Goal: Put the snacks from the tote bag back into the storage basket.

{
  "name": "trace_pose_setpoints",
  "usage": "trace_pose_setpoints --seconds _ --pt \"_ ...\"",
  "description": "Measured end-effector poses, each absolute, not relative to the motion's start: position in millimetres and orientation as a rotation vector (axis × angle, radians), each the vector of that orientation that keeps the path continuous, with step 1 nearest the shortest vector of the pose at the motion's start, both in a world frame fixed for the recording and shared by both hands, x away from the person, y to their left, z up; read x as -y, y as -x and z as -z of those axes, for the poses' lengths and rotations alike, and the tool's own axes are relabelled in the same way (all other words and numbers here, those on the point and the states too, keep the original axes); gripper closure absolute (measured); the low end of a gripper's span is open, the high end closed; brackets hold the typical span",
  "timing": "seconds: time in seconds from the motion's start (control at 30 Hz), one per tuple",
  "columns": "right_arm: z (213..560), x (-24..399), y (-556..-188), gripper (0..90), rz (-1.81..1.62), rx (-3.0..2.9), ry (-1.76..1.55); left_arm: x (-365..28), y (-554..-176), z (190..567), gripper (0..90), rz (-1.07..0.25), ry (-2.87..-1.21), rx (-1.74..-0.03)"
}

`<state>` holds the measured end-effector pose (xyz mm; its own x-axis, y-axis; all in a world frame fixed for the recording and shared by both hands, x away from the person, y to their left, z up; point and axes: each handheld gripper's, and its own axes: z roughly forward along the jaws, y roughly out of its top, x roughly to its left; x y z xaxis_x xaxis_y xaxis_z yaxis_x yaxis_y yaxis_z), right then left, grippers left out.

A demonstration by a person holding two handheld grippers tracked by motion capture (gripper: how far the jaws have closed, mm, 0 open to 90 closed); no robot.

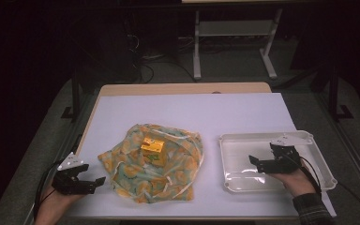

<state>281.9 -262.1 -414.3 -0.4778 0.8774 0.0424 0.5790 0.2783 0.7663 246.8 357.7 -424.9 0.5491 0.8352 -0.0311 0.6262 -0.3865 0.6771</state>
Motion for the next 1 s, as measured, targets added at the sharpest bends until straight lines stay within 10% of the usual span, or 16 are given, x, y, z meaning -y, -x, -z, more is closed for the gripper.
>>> trace_pose_setpoints --seconds 1.0 --pt "416.5 262.8 -267.3 6.1 -1.064 -2.199 -1.307 -339.2 -253.9 397.4 17.2 -0.374 -2.139 -1.048"
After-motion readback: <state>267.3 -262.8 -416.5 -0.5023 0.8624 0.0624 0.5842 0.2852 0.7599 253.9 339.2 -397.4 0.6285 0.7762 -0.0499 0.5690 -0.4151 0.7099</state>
